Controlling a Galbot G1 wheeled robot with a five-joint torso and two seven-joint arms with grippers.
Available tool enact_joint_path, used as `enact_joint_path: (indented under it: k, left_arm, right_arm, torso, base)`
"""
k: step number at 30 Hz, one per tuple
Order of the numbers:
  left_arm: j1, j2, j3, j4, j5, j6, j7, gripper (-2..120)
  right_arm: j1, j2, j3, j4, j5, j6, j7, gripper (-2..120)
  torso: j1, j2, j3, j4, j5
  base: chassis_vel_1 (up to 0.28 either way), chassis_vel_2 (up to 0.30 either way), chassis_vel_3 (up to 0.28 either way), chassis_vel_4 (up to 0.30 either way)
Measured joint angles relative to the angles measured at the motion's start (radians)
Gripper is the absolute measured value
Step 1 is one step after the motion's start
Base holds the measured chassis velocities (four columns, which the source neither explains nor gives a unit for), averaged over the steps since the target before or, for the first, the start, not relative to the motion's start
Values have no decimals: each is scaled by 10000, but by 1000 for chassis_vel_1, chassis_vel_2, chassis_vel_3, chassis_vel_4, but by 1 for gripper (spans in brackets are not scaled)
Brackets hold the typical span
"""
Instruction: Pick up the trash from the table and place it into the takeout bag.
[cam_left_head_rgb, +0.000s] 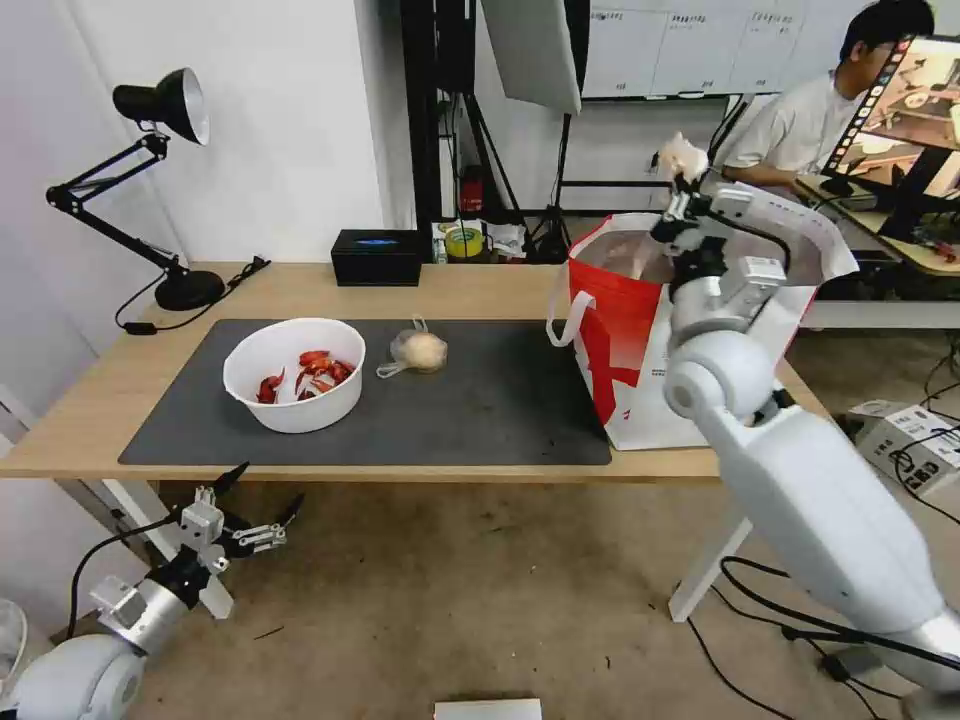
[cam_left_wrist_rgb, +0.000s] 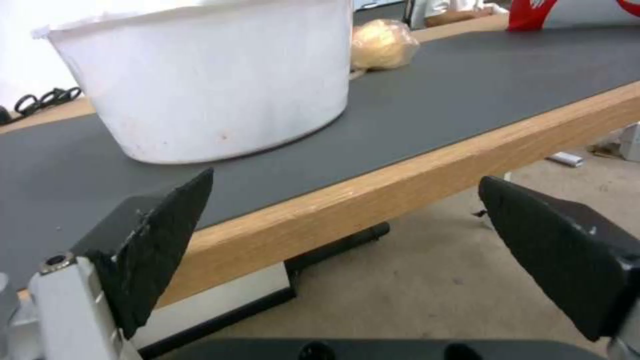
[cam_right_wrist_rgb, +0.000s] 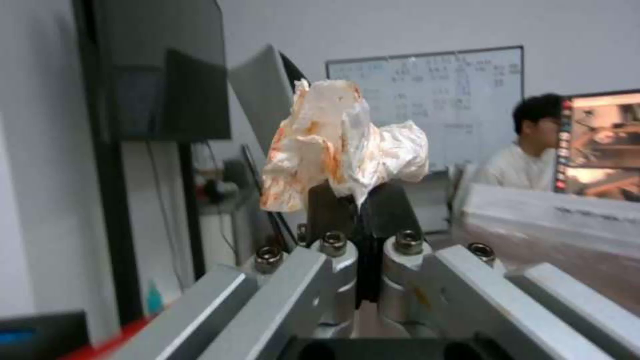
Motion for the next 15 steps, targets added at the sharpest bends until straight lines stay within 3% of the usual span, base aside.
enact_joint_path:
  k: [6, 15]
  left_arm:
    - [-4, -15, 49, -57, 15, 3, -14, 100]
    - [-9, 39, 51, -131, 0, 35, -14, 100]
  right_arm:
    - [-171, -415, 217, 193, 299, -729, 140, 0]
    - [-195, -591, 238, 463, 438, -1390, 102, 32]
  torso:
    - [0, 0, 0, 0, -1]
    - [0, 1, 0, 1, -3]
  base:
    - [0, 0, 0, 0]
    - [0, 0, 0, 0]
